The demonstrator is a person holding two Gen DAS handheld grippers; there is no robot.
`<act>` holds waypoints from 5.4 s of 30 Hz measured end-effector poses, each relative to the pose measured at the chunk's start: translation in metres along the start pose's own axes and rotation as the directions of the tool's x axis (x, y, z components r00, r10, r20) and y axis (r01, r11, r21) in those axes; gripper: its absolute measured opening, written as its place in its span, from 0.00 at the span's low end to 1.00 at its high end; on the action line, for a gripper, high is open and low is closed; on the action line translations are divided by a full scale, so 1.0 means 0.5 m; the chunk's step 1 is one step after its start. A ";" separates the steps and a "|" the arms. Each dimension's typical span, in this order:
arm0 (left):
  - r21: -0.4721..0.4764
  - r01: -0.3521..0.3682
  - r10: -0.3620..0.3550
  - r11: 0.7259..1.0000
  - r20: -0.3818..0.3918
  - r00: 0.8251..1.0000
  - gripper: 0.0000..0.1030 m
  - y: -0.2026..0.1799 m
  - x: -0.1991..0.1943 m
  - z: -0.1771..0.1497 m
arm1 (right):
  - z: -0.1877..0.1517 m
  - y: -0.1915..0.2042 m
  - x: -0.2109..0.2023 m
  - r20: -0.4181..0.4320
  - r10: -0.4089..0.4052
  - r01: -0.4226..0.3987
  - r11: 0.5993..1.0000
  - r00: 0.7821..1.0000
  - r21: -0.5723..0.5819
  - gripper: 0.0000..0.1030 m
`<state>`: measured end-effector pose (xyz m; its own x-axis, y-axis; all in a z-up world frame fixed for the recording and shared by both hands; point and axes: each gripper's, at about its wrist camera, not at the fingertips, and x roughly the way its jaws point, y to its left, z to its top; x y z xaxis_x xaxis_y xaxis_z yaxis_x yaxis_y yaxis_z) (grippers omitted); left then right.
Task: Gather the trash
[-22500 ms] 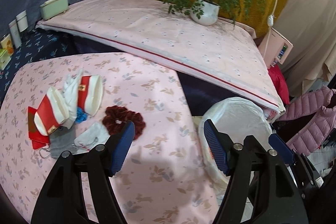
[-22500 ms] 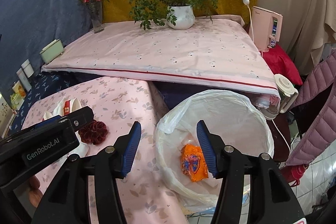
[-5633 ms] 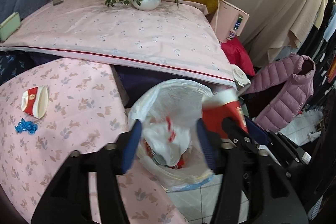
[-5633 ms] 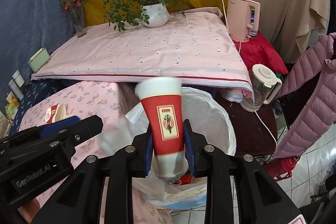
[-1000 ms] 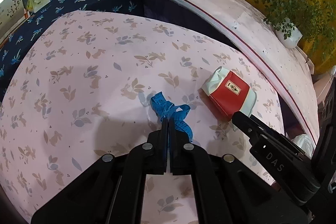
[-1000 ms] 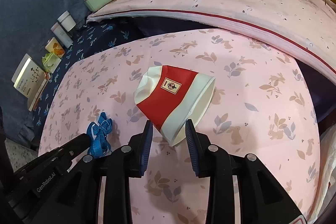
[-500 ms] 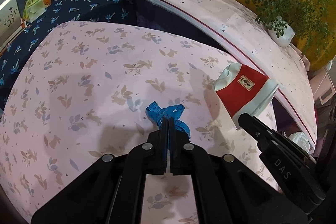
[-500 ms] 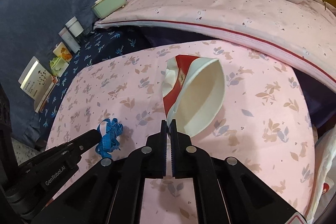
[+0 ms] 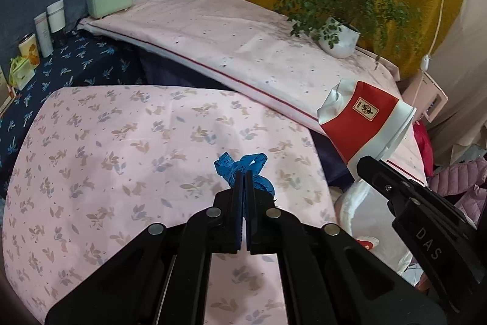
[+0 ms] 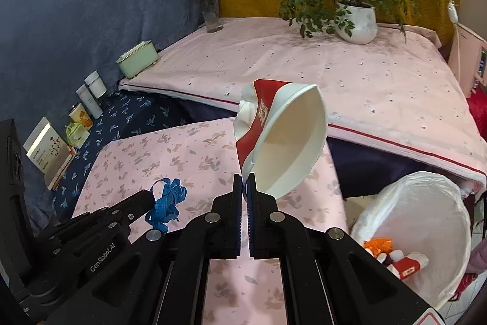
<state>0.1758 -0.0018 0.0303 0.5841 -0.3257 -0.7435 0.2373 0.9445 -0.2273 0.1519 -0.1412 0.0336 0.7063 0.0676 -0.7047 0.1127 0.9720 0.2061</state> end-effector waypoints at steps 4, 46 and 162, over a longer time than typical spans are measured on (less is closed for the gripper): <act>0.052 0.047 -0.047 0.998 0.003 0.999 0.00 -0.085 -0.023 -0.016 | -0.008 -0.065 -0.066 0.021 -0.030 0.030 0.999 0.999 0.022 0.03; 0.037 0.036 -0.019 0.999 -0.382 0.924 0.19 -0.245 0.184 -0.307 | -0.236 -0.369 -0.120 -0.134 -0.195 0.215 0.964 0.972 0.154 0.03; 0.191 -0.249 0.257 0.949 -0.017 0.966 0.88 -0.205 -0.015 -0.266 | -0.272 -0.230 -0.204 -0.014 -0.310 0.307 0.947 0.951 -0.092 0.93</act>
<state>0.0439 -0.0902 -0.0244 0.6118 -0.0708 -0.7878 0.2279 0.9695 0.0899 -0.0281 -0.2293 -0.0107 0.6265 -0.2338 -0.7435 0.2596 0.9621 -0.0838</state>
